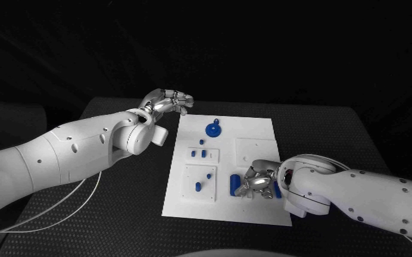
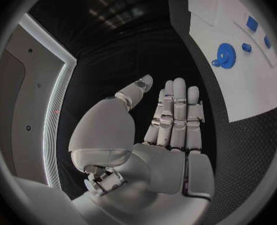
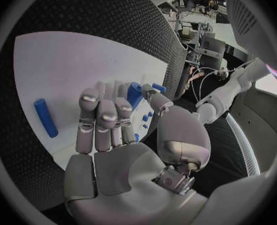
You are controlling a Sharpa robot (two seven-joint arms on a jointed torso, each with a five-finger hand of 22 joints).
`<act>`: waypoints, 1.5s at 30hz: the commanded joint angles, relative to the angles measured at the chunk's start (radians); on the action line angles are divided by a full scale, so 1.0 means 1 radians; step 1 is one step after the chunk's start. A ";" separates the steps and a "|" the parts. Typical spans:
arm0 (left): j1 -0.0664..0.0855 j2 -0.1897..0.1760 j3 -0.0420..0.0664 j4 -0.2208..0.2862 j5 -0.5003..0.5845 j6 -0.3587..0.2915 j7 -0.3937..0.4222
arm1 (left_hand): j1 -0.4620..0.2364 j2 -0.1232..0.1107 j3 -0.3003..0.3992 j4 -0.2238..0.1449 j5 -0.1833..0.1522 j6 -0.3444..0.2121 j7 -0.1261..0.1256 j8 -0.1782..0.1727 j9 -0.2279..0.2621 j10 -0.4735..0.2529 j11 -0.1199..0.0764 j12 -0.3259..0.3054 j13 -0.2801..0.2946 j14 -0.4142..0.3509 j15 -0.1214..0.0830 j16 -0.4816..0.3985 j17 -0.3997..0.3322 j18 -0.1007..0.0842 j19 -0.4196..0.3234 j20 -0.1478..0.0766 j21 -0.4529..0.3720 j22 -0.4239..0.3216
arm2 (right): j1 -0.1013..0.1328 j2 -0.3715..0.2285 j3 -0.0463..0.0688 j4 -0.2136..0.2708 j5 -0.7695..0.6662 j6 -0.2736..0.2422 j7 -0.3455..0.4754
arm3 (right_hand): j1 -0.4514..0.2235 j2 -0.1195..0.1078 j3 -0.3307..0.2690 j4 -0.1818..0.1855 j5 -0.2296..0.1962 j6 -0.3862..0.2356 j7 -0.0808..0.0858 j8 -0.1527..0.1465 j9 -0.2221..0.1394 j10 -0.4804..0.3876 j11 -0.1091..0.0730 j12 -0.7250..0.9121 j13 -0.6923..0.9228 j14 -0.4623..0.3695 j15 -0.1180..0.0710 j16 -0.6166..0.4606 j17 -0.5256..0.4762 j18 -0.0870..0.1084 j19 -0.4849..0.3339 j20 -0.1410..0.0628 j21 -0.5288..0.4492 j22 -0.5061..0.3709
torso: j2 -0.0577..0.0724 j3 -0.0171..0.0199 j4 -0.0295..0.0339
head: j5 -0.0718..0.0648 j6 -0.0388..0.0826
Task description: Assemble the parts on the task board
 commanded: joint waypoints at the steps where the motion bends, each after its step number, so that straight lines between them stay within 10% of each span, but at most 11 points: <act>1: 0.001 0.001 0.001 0.002 0.004 0.012 0.006 | -0.012 0.001 -0.002 0.006 0.006 -0.006 0.000 0.004 0.000 -0.008 0.001 0.000 0.001 0.005 0.000 -0.004 0.002 0.013 0.005 0.000 -0.004 0.001 | -0.001 0.002 -0.001 -0.003 -0.028 -0.006 -0.005 | 0.006 0.034 0.042 0.006 0.004 0.016 0.009 -0.008 -0.002 0.009 0.002 0.000 0.002 -0.002 -0.005 -0.007 0.001 0.030 -0.004 -0.001 -0.002 0.010 | 0.000 -0.0004 0.0000 | 0.000 -0.001; 7: 0.001 0.001 0.001 0.002 0.004 0.012 0.006 | -0.012 0.001 -0.002 0.007 0.006 -0.006 0.000 0.004 0.000 -0.008 0.001 0.000 0.001 0.005 0.000 -0.005 0.002 0.013 0.005 0.000 -0.004 0.001 | -0.001 0.004 -0.001 -0.003 -0.040 -0.012 -0.013 | 0.012 0.068 0.124 -0.003 0.003 0.024 0.008 -0.010 -0.003 0.019 0.002 0.003 0.010 -0.001 -0.004 -0.007 0.004 0.030 -0.005 0.003 0.002 0.014 | 0.000 -0.0004 -0.0001 | -0.001 -0.002; 19: 0.001 0.001 0.001 0.003 0.004 0.011 0.006 | -0.012 0.002 -0.001 0.007 0.007 -0.005 -0.001 0.005 0.000 -0.008 0.001 0.001 0.001 0.005 0.000 -0.005 0.002 0.013 0.005 0.000 -0.004 0.002 | -0.001 0.007 -0.001 -0.006 -0.045 0.008 -0.015 | -0.005 0.063 0.165 -0.021 0.003 0.029 0.009 -0.012 -0.003 0.027 0.002 0.003 0.015 0.001 -0.003 -0.008 0.006 0.030 -0.001 0.008 0.009 0.017 | 0.000 0.0001 -0.0009 | 0.000 -0.002; 29: 0.001 -0.001 0.001 0.002 0.004 0.012 0.004 | -0.011 0.003 -0.001 0.007 0.007 -0.005 -0.001 0.005 0.000 -0.008 0.001 0.001 0.001 0.005 0.000 -0.005 0.003 0.013 0.005 0.000 -0.005 0.002 | -0.001 0.001 -0.001 -0.005 -0.035 0.024 -0.004 | -0.066 -0.140 0.054 -0.059 0.003 0.029 0.010 -0.014 0.000 0.029 0.003 -0.004 0.016 0.006 -0.004 -0.010 0.007 0.030 0.009 0.008 0.015 0.013 | 0.000 -0.0004 -0.0008 | 0.001 -0.001; 35: 0.001 -0.001 0.001 0.002 0.004 0.012 0.005 | -0.012 0.003 -0.001 0.008 0.007 -0.005 -0.001 0.005 0.000 -0.008 0.001 0.001 0.001 0.005 0.000 -0.005 0.003 0.013 0.005 0.000 -0.005 0.002 | -0.001 -0.004 -0.001 -0.001 -0.032 0.036 0.002 | -0.023 -0.174 0.013 -0.057 0.005 0.026 0.009 -0.016 0.003 0.027 0.002 -0.009 0.019 0.007 -0.005 -0.014 0.007 0.030 0.011 0.001 0.009 0.008 | 0.000 -0.0001 -0.0009 | 0.000 -0.002; 45: 0.001 0.000 0.001 0.003 0.004 0.011 0.004 | -0.012 0.003 -0.001 0.008 0.007 -0.005 -0.001 0.005 0.000 -0.008 0.001 0.001 0.002 0.004 0.000 -0.006 0.004 0.013 0.005 0.000 -0.005 0.003 | -0.001 -0.005 -0.001 0.000 -0.036 0.023 0.003 | 0.002 -0.163 -0.001 -0.055 0.005 0.027 0.009 -0.017 0.004 0.029 0.002 -0.011 0.023 0.008 -0.005 -0.016 0.008 0.030 0.010 0.001 0.006 0.007 | 0.000 0.0005 -0.0012 | 0.001 -0.001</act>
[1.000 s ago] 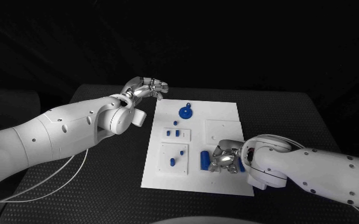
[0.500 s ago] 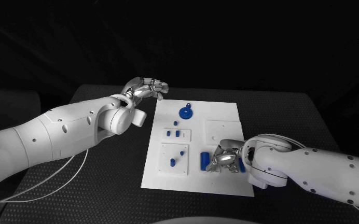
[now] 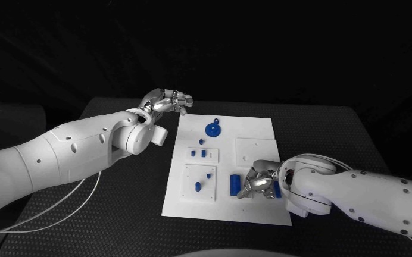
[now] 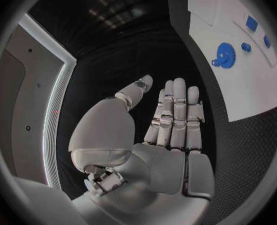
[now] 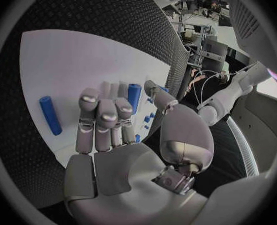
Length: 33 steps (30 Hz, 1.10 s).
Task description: Assemble the parts on the task board
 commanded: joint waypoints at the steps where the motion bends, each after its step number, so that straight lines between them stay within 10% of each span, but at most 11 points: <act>1: 0.001 0.002 0.001 0.003 0.004 0.011 0.006 | -0.008 -0.001 0.001 0.006 0.007 -0.005 -0.001 0.005 0.000 -0.008 0.001 0.001 0.001 0.005 0.000 -0.006 0.001 0.013 0.005 0.000 -0.005 0.002 | 0.000 0.001 0.000 0.002 -0.013 0.004 0.007 | 0.009 0.006 -0.008 0.003 -0.004 0.001 0.003 0.002 0.001 0.005 -0.001 -0.005 0.003 0.001 -0.009 -0.003 0.002 0.030 0.005 -0.005 -0.004 0.007 | 0.000 0.0002 0.0000 | 0.001 0.000; 11: 0.001 0.002 0.001 0.001 0.004 0.012 0.007 | -0.008 0.000 0.001 0.006 0.007 -0.005 -0.001 0.005 0.000 -0.008 0.001 0.001 0.001 0.005 0.000 -0.006 0.002 0.013 0.005 0.000 -0.006 0.002 | 0.000 -0.039 0.002 0.020 -0.017 -0.039 0.041 | 0.036 0.025 -0.011 -0.001 0.000 -0.003 0.005 -0.005 0.000 0.003 0.001 -0.012 0.001 0.001 -0.008 -0.006 0.003 0.030 0.004 -0.004 -0.007 0.007 | -0.001 -0.0002 -0.0004 | -0.002 0.007; 21: 0.001 0.002 0.001 -0.003 0.004 0.014 0.007 | -0.009 -0.001 0.001 0.007 0.007 -0.005 -0.001 0.005 0.000 -0.008 0.001 0.001 0.001 0.005 0.000 -0.006 0.002 0.013 0.005 0.000 -0.006 0.003 | 0.059 -0.102 0.039 0.007 -0.045 -0.044 0.040 | 0.030 0.006 -0.015 0.031 -0.004 -0.024 0.014 -0.016 0.001 0.021 0.010 0.009 0.026 0.004 0.001 -0.008 0.005 0.030 0.007 -0.002 -0.010 0.006 | 0.000 0.0021 -0.0009 | -0.018 0.022; 33: 0.000 0.003 0.000 -0.006 0.004 0.017 0.006 | -0.010 -0.001 0.000 0.008 0.006 -0.005 -0.001 0.006 0.000 -0.008 0.001 0.001 0.002 0.005 0.000 -0.007 0.003 0.013 0.005 0.000 -0.007 0.003 | 0.077 -0.166 0.041 0.015 -0.266 0.096 -0.034 | 0.046 0.037 -0.015 0.034 -0.004 -0.018 0.012 -0.012 0.009 0.054 0.008 0.049 0.065 0.007 0.000 -0.002 0.011 0.030 0.011 -0.006 -0.006 0.010 | 0.001 0.0036 -0.0017 | -0.039 0.031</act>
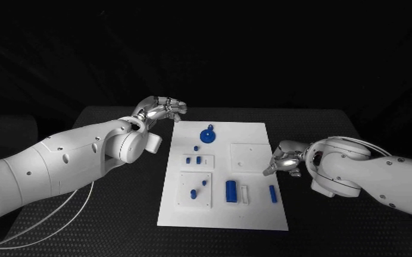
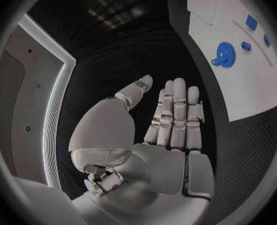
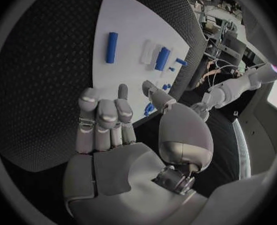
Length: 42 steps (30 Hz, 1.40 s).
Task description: Assemble the parts on the task board
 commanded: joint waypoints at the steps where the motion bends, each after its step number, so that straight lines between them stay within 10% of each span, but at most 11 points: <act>1: 0.000 0.002 0.000 0.000 0.004 0.015 0.006 | -0.011 -0.001 0.000 0.008 0.006 -0.005 -0.001 0.006 0.000 -0.008 0.001 0.001 0.001 0.005 0.000 -0.007 0.001 0.013 0.005 0.000 -0.007 0.002 | -0.003 0.001 -0.001 0.022 -0.159 0.096 -0.038 | 0.004 0.016 -0.001 0.001 -0.004 -0.005 0.000 0.000 0.002 0.010 -0.001 0.005 0.005 0.002 0.001 0.002 0.002 0.030 0.005 -0.004 0.000 0.010 | 0.002 0.0020 0.0001 | -0.006 0.001; 31: 0.000 -0.003 0.000 0.003 0.004 0.018 0.006 | -0.013 -0.001 -0.001 0.010 0.006 -0.005 -0.001 0.006 0.000 -0.008 0.001 0.001 0.001 0.004 0.000 -0.008 0.003 0.013 0.005 0.000 -0.008 0.003 | -0.096 0.016 -0.018 0.004 -0.200 0.067 -0.083 | -0.024 0.009 -0.010 0.033 -0.006 0.002 -0.002 0.005 0.012 0.018 -0.003 0.006 0.009 0.001 0.000 0.004 0.006 0.030 0.003 -0.001 0.003 0.013 | 0.001 -0.0037 0.0038 | -0.021 -0.013; 42: 0.000 -0.005 0.000 0.004 0.004 0.019 0.004 | -0.014 0.000 -0.001 0.011 0.006 -0.006 -0.001 0.006 0.000 -0.009 0.001 0.001 0.001 0.004 0.000 -0.008 0.003 0.013 0.005 0.000 -0.009 0.003 | -0.120 0.050 -0.018 0.010 -0.143 -0.034 -0.052 | -0.034 0.002 -0.013 0.042 -0.006 0.003 -0.003 0.005 0.013 0.017 -0.004 0.002 0.006 0.000 -0.001 0.004 0.006 0.030 0.002 -0.001 0.003 0.013 | 0.001 -0.0029 0.0050 | -0.017 -0.017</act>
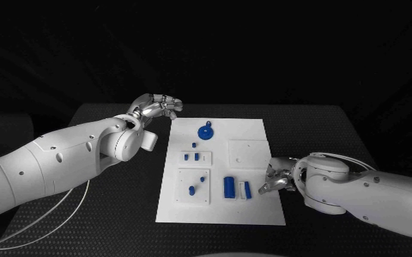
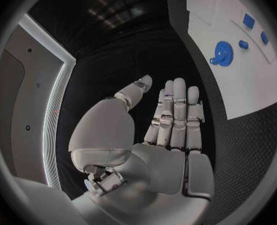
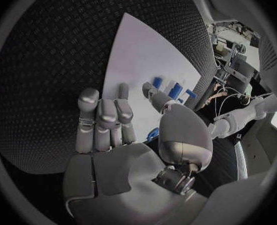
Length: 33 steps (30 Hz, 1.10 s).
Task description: Assemble the parts on the task board
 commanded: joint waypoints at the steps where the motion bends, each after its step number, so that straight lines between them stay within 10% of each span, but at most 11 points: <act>1: 0.000 0.001 0.000 0.002 0.004 0.014 0.004 | -0.010 0.004 -0.001 0.006 0.006 -0.006 -0.001 0.006 0.000 -0.009 0.001 0.001 0.002 0.004 0.000 -0.005 0.002 0.013 0.005 0.000 -0.005 0.001 | -0.007 0.006 -0.005 0.005 0.036 -0.063 0.022 | -0.013 -0.004 0.001 0.011 -0.006 0.000 0.003 -0.004 -0.007 0.002 0.003 -0.002 -0.002 -0.003 -0.006 0.004 0.001 0.030 0.001 -0.003 0.002 0.013 | -0.001 0.0002 0.0011 | 0.001 0.000; 19: 0.001 0.004 0.000 0.004 0.004 0.015 0.002 | -0.012 0.005 -0.001 0.008 0.006 -0.006 -0.001 0.006 0.000 -0.009 0.001 0.001 0.002 0.004 0.001 -0.005 0.003 0.013 0.005 0.000 -0.006 0.002 | -0.007 0.066 -0.004 -0.014 0.011 -0.052 0.012 | -0.032 -0.001 0.003 0.038 -0.006 0.006 -0.001 -0.002 -0.002 0.005 -0.001 -0.002 0.002 -0.003 -0.010 0.003 0.002 0.030 0.001 -0.007 0.002 0.012 | -0.001 -0.0013 0.0000 | 0.005 -0.003; 33: 0.001 0.002 0.000 0.005 0.004 0.017 0.001 | -0.012 0.005 -0.001 0.009 0.006 -0.006 -0.001 0.006 0.000 -0.009 0.001 0.001 0.002 0.004 0.001 -0.006 0.003 0.013 0.005 0.000 -0.006 0.002 | -0.024 0.096 -0.005 -0.041 -0.032 -0.048 0.004 | 0.003 0.079 -0.008 -0.048 -0.006 0.024 -0.006 0.001 0.003 0.017 -0.006 0.001 0.009 -0.004 -0.012 0.002 0.002 0.030 -0.007 -0.002 0.006 0.015 | 0.000 -0.0002 0.0005 | 0.010 -0.006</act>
